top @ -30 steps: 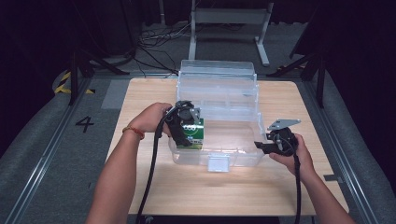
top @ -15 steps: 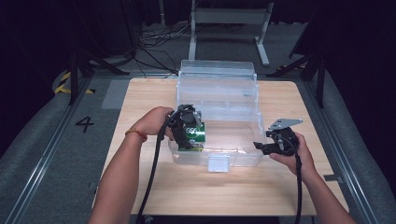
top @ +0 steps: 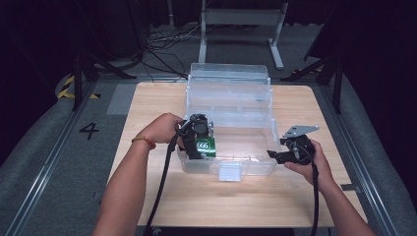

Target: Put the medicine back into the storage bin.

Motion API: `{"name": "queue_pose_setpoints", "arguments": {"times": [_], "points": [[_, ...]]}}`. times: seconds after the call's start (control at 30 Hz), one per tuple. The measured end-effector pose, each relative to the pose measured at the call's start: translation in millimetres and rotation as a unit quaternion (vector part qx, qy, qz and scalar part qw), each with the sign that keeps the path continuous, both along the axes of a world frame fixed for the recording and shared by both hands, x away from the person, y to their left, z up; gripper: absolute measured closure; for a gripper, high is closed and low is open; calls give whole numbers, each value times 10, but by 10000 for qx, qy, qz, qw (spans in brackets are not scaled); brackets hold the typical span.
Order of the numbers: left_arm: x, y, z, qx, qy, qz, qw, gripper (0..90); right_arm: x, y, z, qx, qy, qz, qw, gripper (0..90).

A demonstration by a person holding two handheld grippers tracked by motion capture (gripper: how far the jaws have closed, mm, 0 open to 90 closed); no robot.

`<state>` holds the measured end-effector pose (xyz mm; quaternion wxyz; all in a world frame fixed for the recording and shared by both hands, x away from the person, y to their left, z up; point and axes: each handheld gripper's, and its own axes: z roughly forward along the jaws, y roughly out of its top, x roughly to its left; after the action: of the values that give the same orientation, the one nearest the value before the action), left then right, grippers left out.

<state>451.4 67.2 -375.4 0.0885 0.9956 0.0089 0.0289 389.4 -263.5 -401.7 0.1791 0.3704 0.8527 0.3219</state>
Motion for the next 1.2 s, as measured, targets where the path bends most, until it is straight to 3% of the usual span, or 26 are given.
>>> {"name": "queue_pose_setpoints", "arguments": {"times": [0.13, 0.2, 0.3, 0.33, 0.47, 0.5, 0.53, 0.6, 0.7, 0.77, 0.83, 0.97, 1.07, 1.13, 1.2], "points": [[11, 2, 15, 87, 62, 6, 9999, 145, -4, -1, 3, 23, 2, -2, 10000, 348], [12, 39, 48, -63, 94, 77, 9999, 157, -8, -6, 8, 38, -19, 8, 10000, 347], [12, 67, 99, -109, -10, 123, 9999, 161, -9, -14, 11, 54, -35, 14, 10000, 347], [7, 100, 129, -247, -50, 244, 9994, 161, -10, -14, 13, 60, -39, 13, 10000, 347], [-38, 149, 175, -423, -148, 328, 9985, 154, -12, -19, 21, 69, -83, 25, 9999, 345], [-91, 197, 220, -593, -356, 477, 9965, 157, -14, -27, 28, 103, -99, 26, 9999, 345], [-91, 197, 220, -593, -356, 477, 9965, 157, -14, -27, 28, 103, -99, 26, 9999, 345], [-145, 264, 269, -843, -463, 640, 9933, 156, -13, -38, 37, 157, -108, 38, 9998, 346], [-257, 337, 296, -1041, -648, 934, 9881, 153, -5, -53, 44, 211, -115, 54, 9997, 345], [-302, 366, 297, -1091, -679, 937, 9873, 154, -4, -55, 46, 211, -110, 67, 9997, 345], [-355, 402, 294, -1158, -564, 1016, 9864, 164, -5, -60, 55, 233, -150, 101, 9996, 344], [-463, 501, 262, -1486, -572, 1297, 9787, 162, -2, -48, 104, 290, -233, 205, 9991, 342], [-546, 558, 220, -1750, -525, 1208, 9757, 162, 4, -45, 118, 293, -309, 249, 9988, 342], [-599, 599, 188, -2033, -429, 1225, 9705, 163, 24, -52, 136, 320, -337, 266, 9986, 342], [-680, 605, 133, -2150, -498, 1187, 9681, 207, 56, -60, 171, 346, -385, 261, 9983, 344]]}}
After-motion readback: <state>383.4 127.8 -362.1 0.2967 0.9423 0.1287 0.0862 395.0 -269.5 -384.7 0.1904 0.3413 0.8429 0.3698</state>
